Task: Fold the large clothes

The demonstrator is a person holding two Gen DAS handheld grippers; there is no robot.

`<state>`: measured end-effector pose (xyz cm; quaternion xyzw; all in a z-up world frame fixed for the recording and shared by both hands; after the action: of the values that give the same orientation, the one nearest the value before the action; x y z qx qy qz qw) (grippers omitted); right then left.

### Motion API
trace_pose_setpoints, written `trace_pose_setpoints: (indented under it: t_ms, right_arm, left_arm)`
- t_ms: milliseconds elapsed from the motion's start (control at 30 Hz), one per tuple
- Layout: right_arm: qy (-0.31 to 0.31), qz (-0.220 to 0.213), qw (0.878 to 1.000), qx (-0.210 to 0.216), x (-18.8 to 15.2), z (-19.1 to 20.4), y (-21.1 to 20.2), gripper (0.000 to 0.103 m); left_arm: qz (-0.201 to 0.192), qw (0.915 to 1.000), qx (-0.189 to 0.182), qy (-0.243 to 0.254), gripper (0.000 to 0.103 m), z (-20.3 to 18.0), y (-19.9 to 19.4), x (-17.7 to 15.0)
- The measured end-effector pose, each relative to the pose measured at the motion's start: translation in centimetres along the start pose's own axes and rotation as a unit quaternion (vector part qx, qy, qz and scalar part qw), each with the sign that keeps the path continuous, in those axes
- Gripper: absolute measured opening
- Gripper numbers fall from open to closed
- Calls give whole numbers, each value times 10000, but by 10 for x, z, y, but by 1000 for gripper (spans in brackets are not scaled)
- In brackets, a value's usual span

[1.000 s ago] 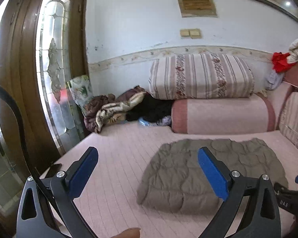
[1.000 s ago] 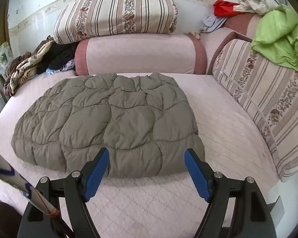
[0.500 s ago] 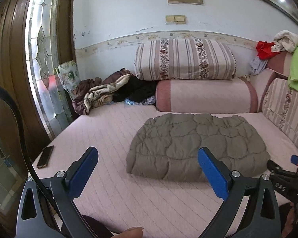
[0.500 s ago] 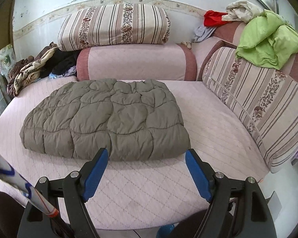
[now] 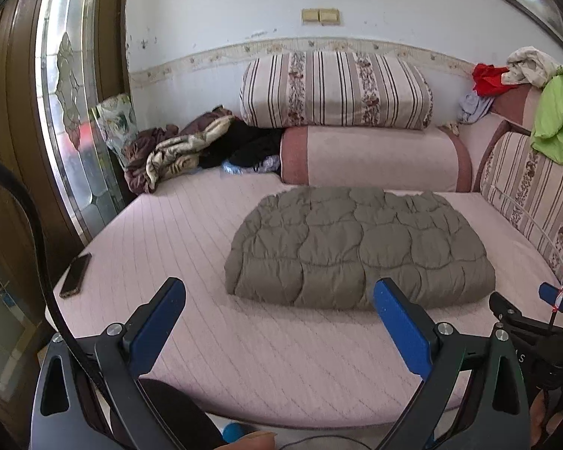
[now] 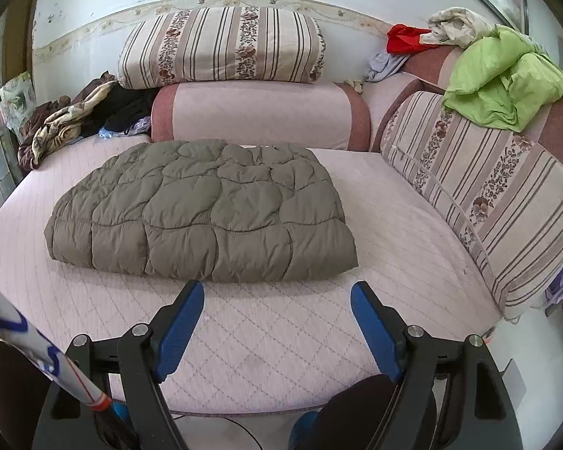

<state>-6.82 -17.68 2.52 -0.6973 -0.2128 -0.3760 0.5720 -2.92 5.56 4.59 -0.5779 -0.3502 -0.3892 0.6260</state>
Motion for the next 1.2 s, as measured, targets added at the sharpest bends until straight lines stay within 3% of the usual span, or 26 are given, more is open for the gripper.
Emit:
trace_pose_setpoints:
  t_ms: [367, 1200]
  right_arm:
    - [-69, 16, 9999, -105, -10, 2, -2, 86]
    - [-74, 303, 9993, -203, -21, -6, 31, 87]
  left_arm:
    - [523, 9986, -120, 15, 100, -4, 14, -28]
    - [984, 9948, -55, 252, 100, -18, 48, -45]
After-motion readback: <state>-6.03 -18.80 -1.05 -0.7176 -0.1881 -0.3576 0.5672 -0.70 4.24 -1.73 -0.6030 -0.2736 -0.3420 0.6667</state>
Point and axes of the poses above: each gripper's, at about its wrist camera, not at the fingertips, and y roughly the way its jaws point, z to its left, x to its top, the point moved 9 cm from there along y, roughly the way its jaws point, and after that the axes turned 5 degrees about x, right-handed, at the moved point
